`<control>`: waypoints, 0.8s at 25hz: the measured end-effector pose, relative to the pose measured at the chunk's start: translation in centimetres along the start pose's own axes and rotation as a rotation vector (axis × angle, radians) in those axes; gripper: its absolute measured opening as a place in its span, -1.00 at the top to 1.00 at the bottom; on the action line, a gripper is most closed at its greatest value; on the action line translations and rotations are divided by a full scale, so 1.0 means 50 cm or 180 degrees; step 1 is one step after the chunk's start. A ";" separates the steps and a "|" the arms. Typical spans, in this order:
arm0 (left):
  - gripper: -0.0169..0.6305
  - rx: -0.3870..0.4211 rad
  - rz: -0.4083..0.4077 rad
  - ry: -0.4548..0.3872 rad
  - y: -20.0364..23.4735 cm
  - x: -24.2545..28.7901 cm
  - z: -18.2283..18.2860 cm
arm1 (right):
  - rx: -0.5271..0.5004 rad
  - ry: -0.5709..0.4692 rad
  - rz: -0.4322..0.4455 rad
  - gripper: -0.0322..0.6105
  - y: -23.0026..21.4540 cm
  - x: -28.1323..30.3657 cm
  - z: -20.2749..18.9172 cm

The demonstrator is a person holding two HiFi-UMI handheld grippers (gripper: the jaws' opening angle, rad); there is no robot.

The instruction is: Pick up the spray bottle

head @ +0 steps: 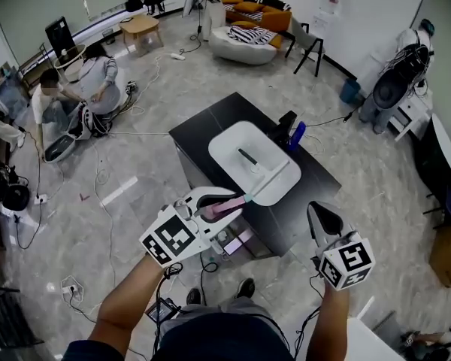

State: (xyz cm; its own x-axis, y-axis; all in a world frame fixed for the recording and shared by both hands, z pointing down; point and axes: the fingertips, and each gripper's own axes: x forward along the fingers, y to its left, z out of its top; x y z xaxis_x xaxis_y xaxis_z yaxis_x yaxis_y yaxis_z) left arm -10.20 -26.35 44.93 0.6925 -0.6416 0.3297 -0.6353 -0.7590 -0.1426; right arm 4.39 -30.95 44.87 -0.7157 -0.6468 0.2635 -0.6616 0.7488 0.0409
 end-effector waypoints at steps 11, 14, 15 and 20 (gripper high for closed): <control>0.67 0.0126 0.0018 -0.0175 0.002 -0.118 0.050 | -0.0171 -0.0017 -0.0039 0.87 0.083 -0.012 0.066; 0.67 0.0147 0.0005 -0.0209 -0.001 -0.137 0.057 | -0.0211 -0.0006 -0.0061 0.87 0.095 -0.014 0.074; 0.67 0.0160 0.0002 -0.0220 -0.004 -0.144 0.059 | -0.0233 0.0003 -0.0074 0.87 0.100 -0.017 0.076; 0.67 0.0210 -0.0020 -0.0262 -0.009 -0.174 0.064 | -0.0351 0.0098 -0.0152 0.88 0.126 -0.026 0.078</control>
State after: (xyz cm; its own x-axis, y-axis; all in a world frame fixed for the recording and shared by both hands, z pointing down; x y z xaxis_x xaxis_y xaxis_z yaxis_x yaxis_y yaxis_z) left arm -14.85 -20.79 39.14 0.7239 -0.6416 0.2536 -0.6087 -0.7670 -0.2028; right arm 0.26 -25.96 41.01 -0.6756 -0.6787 0.2881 -0.6649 0.7297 0.1596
